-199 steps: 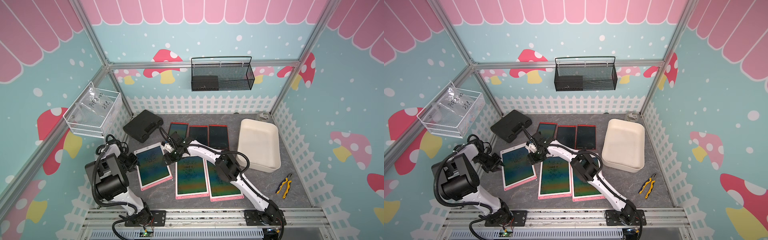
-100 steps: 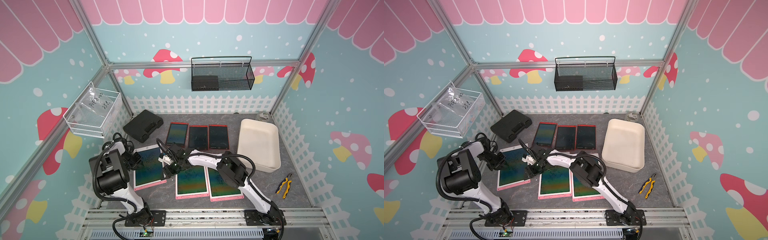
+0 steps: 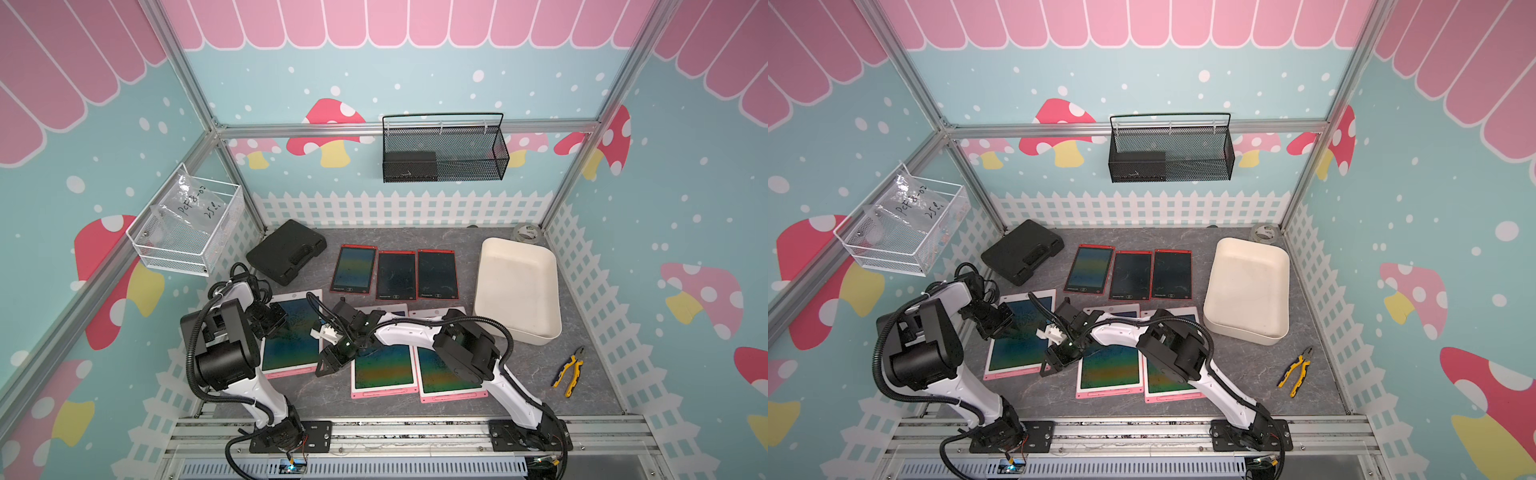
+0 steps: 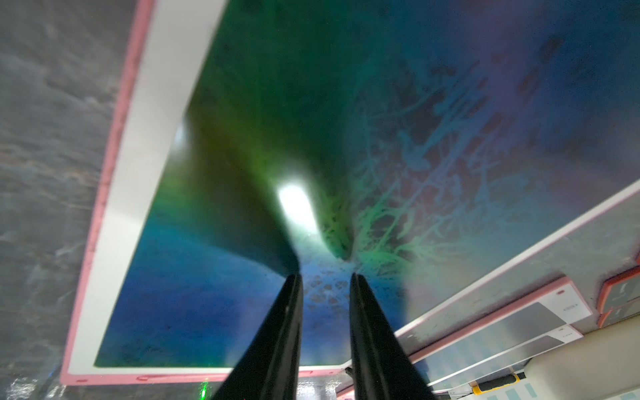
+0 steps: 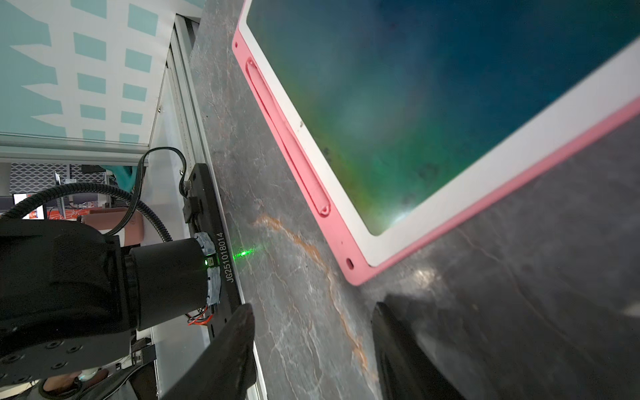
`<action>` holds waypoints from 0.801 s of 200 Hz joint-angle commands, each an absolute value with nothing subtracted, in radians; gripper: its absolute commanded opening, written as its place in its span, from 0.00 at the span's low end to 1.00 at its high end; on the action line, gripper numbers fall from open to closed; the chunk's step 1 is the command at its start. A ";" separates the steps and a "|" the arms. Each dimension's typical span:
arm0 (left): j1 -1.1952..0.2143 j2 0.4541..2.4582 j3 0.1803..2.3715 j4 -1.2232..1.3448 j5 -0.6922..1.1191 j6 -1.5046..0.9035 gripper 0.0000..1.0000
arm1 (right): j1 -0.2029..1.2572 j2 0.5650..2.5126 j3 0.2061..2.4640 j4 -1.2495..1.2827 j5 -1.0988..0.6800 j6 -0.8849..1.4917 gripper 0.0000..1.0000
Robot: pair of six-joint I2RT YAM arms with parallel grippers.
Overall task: Take out the writing tablet from the storage box
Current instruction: Adjust the writing tablet at the center of the board.
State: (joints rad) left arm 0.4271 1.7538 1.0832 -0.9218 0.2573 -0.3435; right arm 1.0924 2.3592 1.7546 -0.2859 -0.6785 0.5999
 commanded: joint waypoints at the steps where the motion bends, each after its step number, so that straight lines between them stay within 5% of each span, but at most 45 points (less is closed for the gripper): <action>1: 0.412 1.706 1.094 -0.910 0.279 -0.323 0.27 | 1.079 2.357 1.743 -0.355 -0.639 0.597 0.57; 87: 0.378 1.438 1.068 -0.780 0.379 -0.413 0.30 | 0.941 2.200 1.849 -0.505 -0.596 0.374 0.59; 160: 0.183 1.353 1.023 -0.354 0.203 -0.419 0.31 | 0.682 1.913 1.502 -0.311 -0.105 0.212 0.60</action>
